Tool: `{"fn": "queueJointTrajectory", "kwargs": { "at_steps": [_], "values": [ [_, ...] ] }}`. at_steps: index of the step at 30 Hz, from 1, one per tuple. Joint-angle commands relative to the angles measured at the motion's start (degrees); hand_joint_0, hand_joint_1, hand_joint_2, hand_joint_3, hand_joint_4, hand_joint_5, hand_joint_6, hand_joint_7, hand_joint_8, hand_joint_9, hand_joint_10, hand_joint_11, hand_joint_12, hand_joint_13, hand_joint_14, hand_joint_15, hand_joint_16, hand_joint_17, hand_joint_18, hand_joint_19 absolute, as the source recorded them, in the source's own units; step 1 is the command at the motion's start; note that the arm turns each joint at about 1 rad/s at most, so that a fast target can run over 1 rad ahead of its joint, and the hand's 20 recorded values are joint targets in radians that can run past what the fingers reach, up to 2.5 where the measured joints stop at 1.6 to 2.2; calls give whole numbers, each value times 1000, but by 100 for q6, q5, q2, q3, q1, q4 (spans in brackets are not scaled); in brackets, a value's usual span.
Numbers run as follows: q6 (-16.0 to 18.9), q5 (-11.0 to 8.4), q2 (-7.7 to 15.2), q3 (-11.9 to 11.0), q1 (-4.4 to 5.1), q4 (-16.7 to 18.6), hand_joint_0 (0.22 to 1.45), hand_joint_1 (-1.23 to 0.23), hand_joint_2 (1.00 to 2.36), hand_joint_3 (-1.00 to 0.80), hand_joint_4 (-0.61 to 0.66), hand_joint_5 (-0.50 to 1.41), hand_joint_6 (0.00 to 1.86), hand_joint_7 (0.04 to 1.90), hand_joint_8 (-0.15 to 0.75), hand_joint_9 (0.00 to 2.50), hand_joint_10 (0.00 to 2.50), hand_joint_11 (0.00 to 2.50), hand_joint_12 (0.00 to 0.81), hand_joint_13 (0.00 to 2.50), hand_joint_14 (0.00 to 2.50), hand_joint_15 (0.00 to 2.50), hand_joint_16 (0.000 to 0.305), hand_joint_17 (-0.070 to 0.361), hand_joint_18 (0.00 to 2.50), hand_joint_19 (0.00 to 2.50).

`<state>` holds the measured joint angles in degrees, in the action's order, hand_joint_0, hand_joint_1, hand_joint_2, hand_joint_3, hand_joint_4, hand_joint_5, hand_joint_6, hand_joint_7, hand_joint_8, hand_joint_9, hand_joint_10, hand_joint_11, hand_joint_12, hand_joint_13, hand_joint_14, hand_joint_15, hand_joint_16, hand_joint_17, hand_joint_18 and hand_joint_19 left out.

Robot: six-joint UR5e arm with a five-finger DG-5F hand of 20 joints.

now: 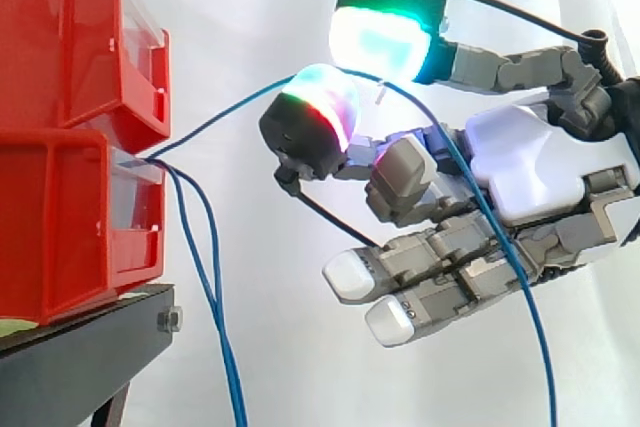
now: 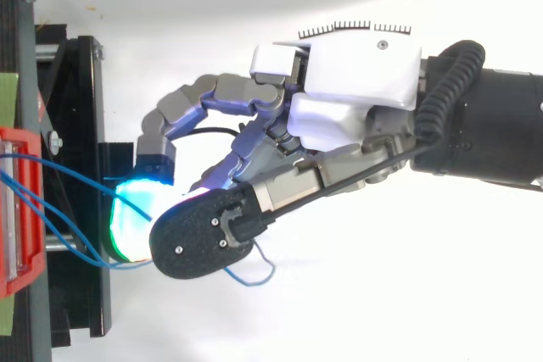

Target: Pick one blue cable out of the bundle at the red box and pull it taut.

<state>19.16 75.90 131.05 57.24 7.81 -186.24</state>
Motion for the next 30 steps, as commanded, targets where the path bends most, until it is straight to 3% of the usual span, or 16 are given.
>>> {"fn": "queueJointTrajectory", "kwargs": {
  "at_steps": [1, 14, 30],
  "values": [
    [0, 4, 0, -2, -8, 0, 623, -735, 1012, -354, -281, -194, 914, 946, 279, 976, 12, 1095, 363, 645, 12, 360, 48, 108, 518, 232],
    [0, 4, 0, -2, 1, 0, 504, -577, 1000, -500, -178, -182, 891, 893, 312, 988, 10, 1065, 391, 649, 11, 368, 52, 118, 530, 240],
    [0, 4, 0, 6, 1, 0, 347, -722, 1000, -500, -125, -161, 897, 843, 364, 952, 2, 1043, 457, 632, 9, 351, 67, 151, 582, 167]
  ]
}}
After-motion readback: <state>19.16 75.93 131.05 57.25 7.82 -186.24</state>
